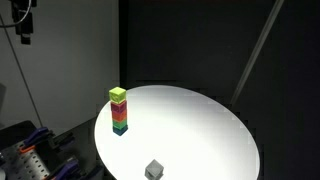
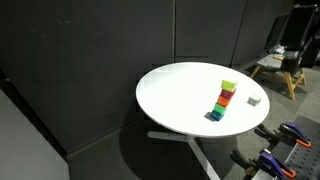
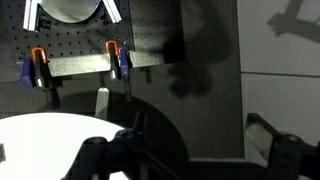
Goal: Place the yellow cube on the grey cube
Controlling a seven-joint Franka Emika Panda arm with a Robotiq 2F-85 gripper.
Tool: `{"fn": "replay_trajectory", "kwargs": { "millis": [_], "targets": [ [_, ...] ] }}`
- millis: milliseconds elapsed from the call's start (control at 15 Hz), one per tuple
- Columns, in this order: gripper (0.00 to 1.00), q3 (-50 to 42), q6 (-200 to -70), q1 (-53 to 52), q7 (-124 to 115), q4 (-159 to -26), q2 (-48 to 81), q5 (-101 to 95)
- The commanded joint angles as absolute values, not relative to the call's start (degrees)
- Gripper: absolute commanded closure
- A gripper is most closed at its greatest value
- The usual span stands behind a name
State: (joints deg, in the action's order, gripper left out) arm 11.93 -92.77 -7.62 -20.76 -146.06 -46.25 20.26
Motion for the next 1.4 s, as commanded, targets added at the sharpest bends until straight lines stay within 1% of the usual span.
{"fn": "replay_trajectory", "kwargs": {
  "millis": [0,200,667,1333],
  "targets": [
    [0.00,12.26,-93.72,-5.50,-20.00,-145.96,-47.12,19.12],
    [0.00,11.74,-94.68,-4.06,-19.43,-146.00,-47.28,17.71],
    [0.00,10.98,-102.17,-1.59,-17.19,-146.76,-45.59,11.34],
    [0.00,5.16,-109.76,-1.36,-6.79,-148.23,-41.13,4.83]
  ]
}}
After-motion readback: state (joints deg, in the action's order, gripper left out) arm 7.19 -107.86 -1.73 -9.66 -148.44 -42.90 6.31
